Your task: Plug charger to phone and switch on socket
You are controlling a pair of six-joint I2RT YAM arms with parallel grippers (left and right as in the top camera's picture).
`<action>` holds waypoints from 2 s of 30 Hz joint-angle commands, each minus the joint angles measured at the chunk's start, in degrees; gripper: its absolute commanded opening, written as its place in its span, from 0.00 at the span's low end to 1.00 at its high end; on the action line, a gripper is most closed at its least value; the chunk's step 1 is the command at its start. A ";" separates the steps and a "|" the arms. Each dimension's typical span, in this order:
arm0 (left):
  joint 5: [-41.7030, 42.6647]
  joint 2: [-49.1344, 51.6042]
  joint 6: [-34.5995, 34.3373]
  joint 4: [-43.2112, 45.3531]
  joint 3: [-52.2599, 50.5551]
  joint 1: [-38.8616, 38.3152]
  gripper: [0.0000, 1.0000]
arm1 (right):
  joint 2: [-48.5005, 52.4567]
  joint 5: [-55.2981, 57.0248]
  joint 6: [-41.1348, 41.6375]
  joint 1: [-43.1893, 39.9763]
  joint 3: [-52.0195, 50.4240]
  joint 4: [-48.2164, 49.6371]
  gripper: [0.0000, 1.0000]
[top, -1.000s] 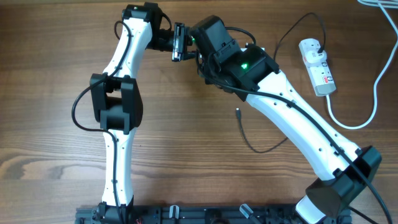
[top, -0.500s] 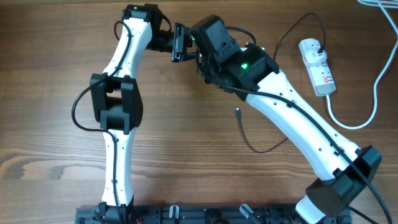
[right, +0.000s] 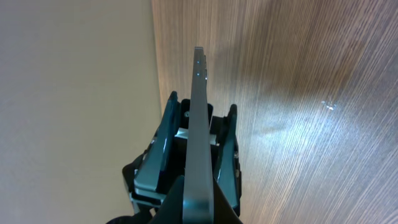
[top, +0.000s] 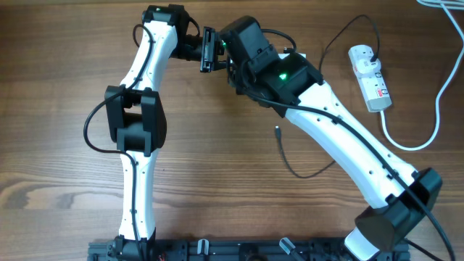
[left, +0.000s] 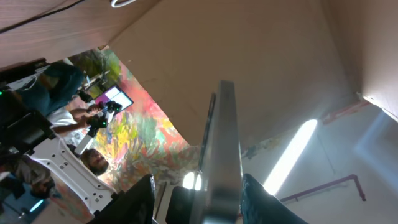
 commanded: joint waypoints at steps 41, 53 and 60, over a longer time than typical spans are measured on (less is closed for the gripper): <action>1.27 -2.23 0.33 -0.24 -0.24 0.11 0.14 | 2.14 -1.88 0.79 -0.24 -0.48 2.95 0.06; 1.27 -2.25 0.33 -0.24 -0.24 0.11 0.04 | 2.14 -1.90 0.31 -0.24 -0.48 2.91 0.36; 1.25 -2.23 0.50 -0.20 -0.24 0.11 0.04 | 1.88 -1.42 -5.25 -0.24 -0.46 2.84 0.60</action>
